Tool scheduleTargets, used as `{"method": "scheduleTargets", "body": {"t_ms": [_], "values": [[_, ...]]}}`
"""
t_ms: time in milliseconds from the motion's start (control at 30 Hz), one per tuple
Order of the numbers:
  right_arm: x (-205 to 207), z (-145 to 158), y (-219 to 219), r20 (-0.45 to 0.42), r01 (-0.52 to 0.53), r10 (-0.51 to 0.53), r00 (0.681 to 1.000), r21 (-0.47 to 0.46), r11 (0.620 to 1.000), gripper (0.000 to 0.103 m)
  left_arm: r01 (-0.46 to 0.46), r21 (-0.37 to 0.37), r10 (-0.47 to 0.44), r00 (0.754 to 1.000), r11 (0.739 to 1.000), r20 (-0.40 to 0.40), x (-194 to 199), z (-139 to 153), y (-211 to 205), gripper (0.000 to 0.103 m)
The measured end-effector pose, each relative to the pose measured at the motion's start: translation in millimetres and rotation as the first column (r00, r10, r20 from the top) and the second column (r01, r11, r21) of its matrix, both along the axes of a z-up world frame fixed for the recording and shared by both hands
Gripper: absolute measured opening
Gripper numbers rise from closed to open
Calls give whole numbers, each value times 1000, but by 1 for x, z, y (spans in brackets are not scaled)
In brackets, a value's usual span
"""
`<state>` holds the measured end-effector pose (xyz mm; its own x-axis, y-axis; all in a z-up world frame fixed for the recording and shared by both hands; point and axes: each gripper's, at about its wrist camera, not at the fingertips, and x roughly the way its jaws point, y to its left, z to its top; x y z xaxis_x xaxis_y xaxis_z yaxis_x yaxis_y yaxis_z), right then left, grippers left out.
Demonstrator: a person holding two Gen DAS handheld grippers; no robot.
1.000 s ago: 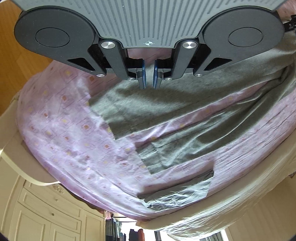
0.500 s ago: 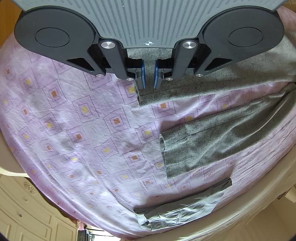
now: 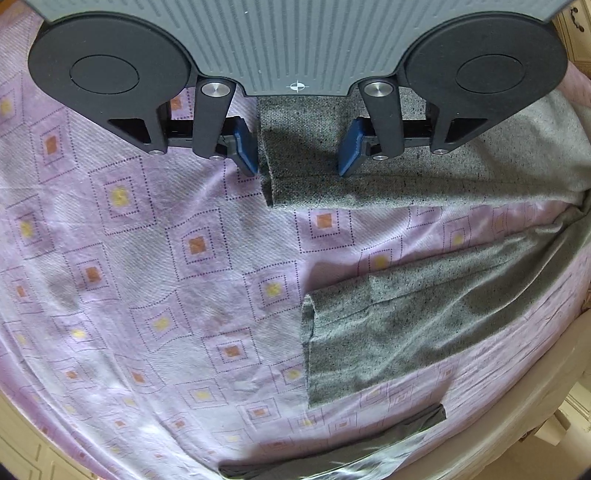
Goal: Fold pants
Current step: 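Close the right gripper on the hem of one trouser leg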
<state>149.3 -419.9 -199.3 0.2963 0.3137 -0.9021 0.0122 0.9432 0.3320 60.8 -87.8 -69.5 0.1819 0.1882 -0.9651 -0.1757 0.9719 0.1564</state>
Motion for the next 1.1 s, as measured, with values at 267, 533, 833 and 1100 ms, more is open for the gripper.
{"method": "scheduleTargets", "body": {"t_ms": [267,533,833,1100], "values": [[48,21,-19,6,158,-158,987,42,987,7,-29,25,28,999,999,26,5,-1,6,78],[39,28,-39,85,215,-215,973,12,977,24,-30,50,29,1000,998,11,-4,-11,8,78],[-48,32,-57,37,163,-162,986,-23,986,29,-22,46,22,1000,999,4,-9,-15,8,78],[-35,5,-38,-24,239,-238,971,129,962,31,11,54,-14,999,998,43,-4,-7,-4,78]]}}
